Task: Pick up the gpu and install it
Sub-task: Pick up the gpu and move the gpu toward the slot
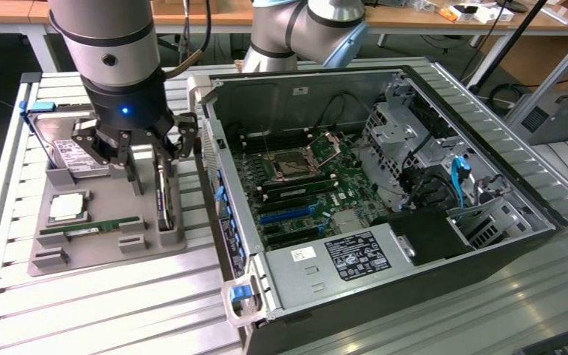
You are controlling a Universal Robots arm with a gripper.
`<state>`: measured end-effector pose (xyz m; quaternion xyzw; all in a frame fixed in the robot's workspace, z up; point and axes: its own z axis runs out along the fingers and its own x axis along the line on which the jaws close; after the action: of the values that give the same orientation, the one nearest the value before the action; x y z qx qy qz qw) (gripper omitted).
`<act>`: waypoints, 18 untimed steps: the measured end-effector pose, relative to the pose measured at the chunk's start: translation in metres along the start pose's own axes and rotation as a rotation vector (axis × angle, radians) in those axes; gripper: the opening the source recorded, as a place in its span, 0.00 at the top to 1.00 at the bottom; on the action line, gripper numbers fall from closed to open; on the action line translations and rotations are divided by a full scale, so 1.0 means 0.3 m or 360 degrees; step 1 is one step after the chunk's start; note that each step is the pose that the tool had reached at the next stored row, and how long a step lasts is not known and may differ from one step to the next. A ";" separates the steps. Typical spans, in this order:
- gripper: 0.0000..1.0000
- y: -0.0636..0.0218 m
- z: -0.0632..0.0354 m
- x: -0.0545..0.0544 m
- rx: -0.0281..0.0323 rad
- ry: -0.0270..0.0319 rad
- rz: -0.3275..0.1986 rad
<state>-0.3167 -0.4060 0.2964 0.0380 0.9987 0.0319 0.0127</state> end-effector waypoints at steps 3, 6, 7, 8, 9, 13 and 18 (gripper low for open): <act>0.44 0.005 0.004 -0.002 0.00000 0.00000 0.0000; 0.44 0.011 0.008 -0.003 -0.00001 -0.00001 0.0000; 0.44 0.012 0.010 -0.003 -0.00001 -0.00003 0.0000; 0.44 0.013 0.013 -0.003 0.00000 -0.00001 0.0000; 0.44 0.013 0.015 -0.003 0.00000 0.00000 0.0000; 0.44 0.018 0.027 -0.004 0.00000 -0.00001 -0.0001; 0.44 0.026 0.043 -0.015 0.00018 0.00003 -0.0002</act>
<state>-0.3114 -0.3977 0.2840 0.0373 0.9987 0.0313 0.0126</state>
